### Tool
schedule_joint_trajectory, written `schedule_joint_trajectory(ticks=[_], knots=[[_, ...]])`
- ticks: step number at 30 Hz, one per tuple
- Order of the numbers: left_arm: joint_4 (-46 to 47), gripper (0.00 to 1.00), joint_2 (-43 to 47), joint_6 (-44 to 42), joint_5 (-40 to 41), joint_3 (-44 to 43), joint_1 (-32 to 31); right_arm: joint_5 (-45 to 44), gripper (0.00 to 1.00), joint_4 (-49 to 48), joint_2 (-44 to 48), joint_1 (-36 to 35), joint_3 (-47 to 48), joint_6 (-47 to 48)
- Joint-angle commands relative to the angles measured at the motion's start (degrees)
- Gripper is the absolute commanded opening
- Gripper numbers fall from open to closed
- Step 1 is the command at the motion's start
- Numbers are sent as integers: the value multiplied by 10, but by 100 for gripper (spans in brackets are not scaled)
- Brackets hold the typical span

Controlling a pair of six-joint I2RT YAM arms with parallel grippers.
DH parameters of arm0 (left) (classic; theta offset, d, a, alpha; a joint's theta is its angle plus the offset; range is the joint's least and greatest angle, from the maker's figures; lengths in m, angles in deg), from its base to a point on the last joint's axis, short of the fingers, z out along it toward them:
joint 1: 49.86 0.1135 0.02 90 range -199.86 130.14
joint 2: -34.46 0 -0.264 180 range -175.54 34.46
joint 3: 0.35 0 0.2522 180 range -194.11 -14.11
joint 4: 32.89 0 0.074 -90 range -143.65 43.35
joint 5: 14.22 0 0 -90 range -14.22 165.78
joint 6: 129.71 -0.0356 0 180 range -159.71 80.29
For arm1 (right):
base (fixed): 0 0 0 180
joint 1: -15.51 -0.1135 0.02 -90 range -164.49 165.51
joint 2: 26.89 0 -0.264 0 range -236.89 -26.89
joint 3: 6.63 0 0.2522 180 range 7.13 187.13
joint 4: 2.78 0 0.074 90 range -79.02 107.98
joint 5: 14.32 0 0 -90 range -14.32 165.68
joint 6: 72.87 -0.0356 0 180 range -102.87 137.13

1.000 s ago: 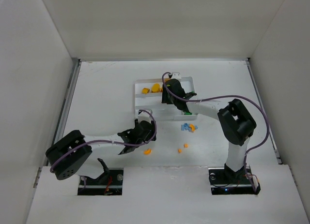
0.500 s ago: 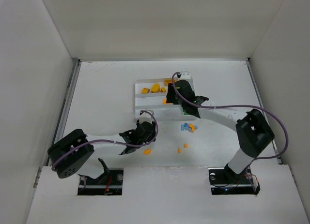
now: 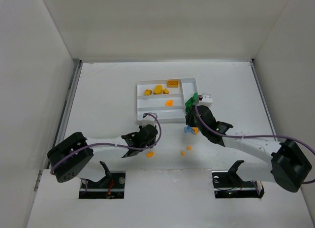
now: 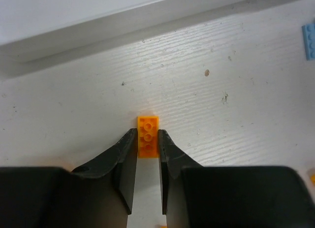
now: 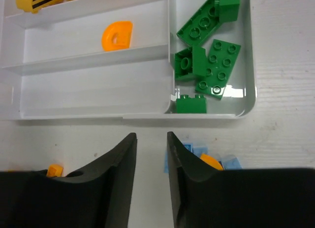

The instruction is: Sort the legos into containers by color

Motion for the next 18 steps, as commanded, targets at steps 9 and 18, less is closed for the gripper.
schedule_joint_trajectory(ticks=[9, 18], knots=[[25, 12, 3, -29, -50, -156, 93, -90, 24, 88, 74, -19, -77, -113], [52, 13, -167, -31, -95, -285, 188, -105, 40, 96, 90, -27, -107, -131]])
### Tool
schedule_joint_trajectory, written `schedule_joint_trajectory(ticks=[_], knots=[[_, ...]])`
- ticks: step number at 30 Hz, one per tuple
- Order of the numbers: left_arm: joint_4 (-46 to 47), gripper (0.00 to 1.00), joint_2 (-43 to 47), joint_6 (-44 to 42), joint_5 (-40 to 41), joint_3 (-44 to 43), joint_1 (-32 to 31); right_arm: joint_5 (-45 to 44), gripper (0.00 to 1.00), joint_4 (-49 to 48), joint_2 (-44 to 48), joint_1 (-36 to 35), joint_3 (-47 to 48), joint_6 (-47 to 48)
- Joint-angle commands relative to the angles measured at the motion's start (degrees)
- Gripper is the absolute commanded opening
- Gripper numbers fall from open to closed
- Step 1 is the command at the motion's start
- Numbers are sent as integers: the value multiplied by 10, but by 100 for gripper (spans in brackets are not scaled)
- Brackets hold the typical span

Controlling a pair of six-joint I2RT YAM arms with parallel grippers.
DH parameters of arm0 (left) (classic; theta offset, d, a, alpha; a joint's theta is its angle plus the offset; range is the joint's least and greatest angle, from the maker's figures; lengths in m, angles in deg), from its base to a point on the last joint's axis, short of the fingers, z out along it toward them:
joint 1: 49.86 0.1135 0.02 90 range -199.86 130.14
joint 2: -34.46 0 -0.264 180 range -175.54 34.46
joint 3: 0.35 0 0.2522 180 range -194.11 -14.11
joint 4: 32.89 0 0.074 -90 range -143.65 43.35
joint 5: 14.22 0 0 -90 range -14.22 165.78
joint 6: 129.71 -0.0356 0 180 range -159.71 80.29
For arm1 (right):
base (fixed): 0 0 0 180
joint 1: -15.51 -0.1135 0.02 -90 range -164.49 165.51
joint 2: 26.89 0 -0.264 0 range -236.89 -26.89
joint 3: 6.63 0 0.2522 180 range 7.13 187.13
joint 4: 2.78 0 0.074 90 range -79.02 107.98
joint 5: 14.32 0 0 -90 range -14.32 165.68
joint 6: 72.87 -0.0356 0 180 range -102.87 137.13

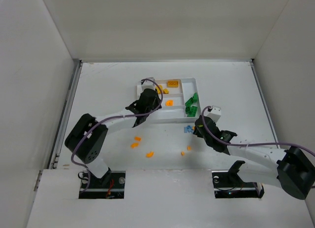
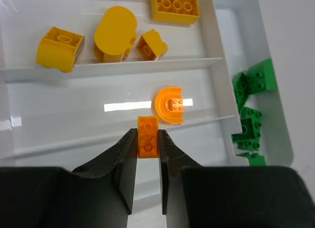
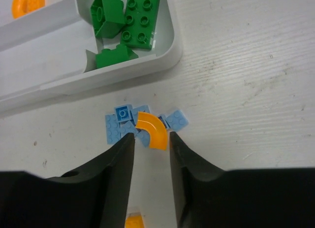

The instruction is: Sort the legos into containers by color

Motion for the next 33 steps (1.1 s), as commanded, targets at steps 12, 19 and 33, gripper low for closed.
schedule_joint_trajectory(ticks=[12, 19, 33], knots=[[10, 16, -131, -10, -28, -101, 52, 13, 49, -11, -19, -6, -2, -8], [13, 20, -148, -9, -23, -100, 58, 55, 49, -18, 0, 2, -14, -13], [58, 36, -34, 6, -23, 0, 35, 65, 45, 8, -42, 38, 11, -36]])
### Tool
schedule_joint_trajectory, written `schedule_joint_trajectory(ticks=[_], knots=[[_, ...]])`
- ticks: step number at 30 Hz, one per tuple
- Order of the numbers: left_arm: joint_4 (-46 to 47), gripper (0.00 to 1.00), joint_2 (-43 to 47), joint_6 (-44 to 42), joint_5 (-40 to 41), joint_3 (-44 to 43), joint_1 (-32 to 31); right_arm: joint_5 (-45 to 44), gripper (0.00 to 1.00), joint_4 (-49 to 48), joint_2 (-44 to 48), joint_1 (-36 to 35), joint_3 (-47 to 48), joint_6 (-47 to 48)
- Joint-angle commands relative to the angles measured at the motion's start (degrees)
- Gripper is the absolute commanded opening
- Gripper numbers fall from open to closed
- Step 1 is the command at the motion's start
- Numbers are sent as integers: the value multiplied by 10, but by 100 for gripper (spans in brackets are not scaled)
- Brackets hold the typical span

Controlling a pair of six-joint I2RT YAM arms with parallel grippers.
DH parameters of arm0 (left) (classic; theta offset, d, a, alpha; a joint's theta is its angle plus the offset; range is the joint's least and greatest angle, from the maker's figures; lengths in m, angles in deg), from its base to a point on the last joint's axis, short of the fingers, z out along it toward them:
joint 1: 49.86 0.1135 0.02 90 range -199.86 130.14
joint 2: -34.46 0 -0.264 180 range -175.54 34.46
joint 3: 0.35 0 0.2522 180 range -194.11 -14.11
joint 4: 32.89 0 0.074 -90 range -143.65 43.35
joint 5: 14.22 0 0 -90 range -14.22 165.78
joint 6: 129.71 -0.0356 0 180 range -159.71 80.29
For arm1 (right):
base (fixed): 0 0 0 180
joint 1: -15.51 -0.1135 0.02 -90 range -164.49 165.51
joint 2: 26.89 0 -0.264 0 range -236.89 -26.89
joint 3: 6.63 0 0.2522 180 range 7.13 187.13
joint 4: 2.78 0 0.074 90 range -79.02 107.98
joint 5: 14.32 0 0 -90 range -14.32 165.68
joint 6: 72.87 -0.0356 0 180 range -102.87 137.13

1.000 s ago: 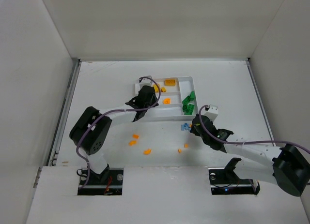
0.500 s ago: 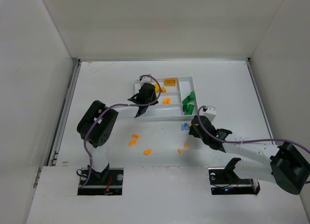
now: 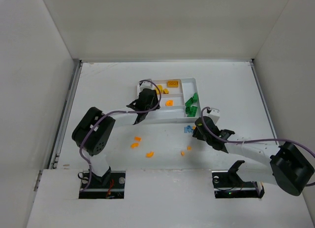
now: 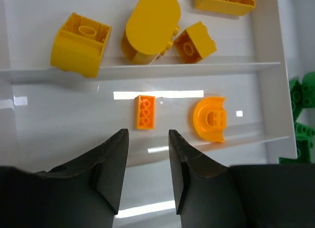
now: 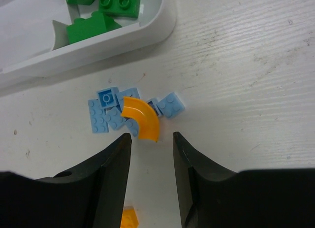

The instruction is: Sort the legos into containers by color

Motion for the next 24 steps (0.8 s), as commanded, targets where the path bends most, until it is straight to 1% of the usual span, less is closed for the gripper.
schedule_joint_trajectory(ticks=[1, 5, 10, 16, 20, 24], knots=[[40, 36, 79, 9, 1, 37, -15, -3, 45, 7, -8, 13, 24, -19], [49, 36, 134, 13, 3, 84, -33, 11, 43, 1, -27, 15, 32, -22], [53, 36, 185, 13, 4, 124, -40, 23, 40, -18, -39, 15, 39, -26], [48, 36, 249, 12, 10, 175, -44, 8, 30, -11, -41, 13, 54, -29], [19, 35, 303, 4, 32, 216, -44, -2, 25, 5, -39, 1, 60, -29], [-35, 34, 346, 2, 49, 247, -47, -4, 22, 5, -38, 1, 54, -26]])
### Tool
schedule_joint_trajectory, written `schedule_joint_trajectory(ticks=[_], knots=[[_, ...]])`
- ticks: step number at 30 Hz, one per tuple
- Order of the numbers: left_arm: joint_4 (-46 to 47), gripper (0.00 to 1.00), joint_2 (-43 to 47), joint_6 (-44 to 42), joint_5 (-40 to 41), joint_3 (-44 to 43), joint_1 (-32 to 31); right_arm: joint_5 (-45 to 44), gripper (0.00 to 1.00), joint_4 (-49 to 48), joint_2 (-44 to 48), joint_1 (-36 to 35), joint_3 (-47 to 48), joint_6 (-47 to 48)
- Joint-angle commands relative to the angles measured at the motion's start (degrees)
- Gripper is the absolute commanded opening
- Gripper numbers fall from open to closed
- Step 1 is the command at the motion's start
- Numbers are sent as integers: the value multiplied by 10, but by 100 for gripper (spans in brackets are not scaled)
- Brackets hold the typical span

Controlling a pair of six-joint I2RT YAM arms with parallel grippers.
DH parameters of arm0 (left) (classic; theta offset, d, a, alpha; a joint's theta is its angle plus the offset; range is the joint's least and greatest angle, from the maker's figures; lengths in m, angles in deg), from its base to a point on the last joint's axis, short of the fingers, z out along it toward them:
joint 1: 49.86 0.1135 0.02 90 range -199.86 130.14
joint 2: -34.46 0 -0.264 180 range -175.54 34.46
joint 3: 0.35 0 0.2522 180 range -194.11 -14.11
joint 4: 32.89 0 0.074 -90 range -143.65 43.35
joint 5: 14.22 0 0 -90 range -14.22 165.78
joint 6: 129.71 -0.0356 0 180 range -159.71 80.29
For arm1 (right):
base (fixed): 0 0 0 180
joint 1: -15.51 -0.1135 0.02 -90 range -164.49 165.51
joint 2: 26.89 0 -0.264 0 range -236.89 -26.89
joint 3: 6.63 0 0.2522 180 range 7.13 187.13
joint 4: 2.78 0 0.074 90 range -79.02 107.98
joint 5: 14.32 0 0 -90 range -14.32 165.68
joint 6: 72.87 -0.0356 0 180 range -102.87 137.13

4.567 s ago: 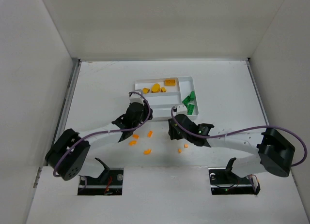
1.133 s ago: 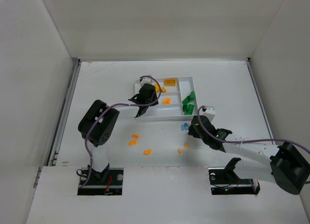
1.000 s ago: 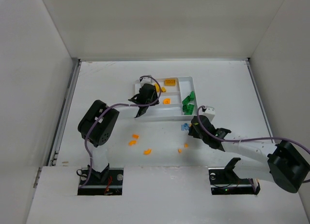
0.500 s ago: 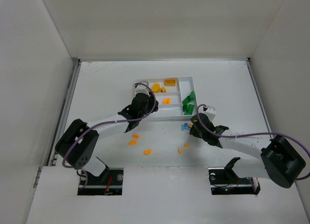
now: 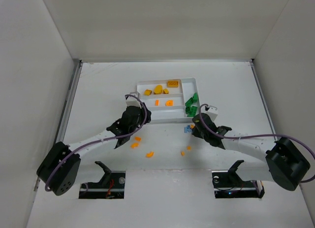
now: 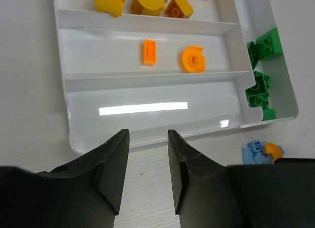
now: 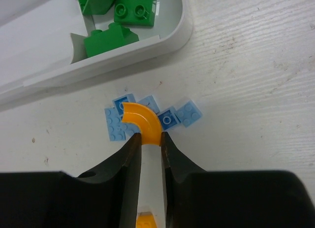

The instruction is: Sort the legos into containers by color

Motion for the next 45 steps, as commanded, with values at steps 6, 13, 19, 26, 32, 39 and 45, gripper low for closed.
schedule_joint_trajectory(ticks=[6, 13, 19, 26, 32, 39, 45], knots=[[-139, 37, 107, 8, 67, 50, -44, -16, 20, 3, 30, -5, 13, 2], [-252, 37, 179, 23, 75, 48, -143, -5, 20, 4, 56, -21, 53, 30], [-286, 41, 164, 47, 91, 49, -243, 44, 20, -64, -22, -24, 134, 80], [-301, 51, 139, 86, 100, 58, -284, 79, 20, -100, -180, -10, 269, 139], [-305, 56, 115, 83, 89, 52, -301, 93, 21, -92, -284, 26, 358, 172], [-305, 59, 78, 78, 87, 44, -317, 94, 22, -79, -327, 46, 404, 204], [-311, 59, 70, 80, 85, 40, -324, 92, 24, -55, -359, 49, 426, 210]])
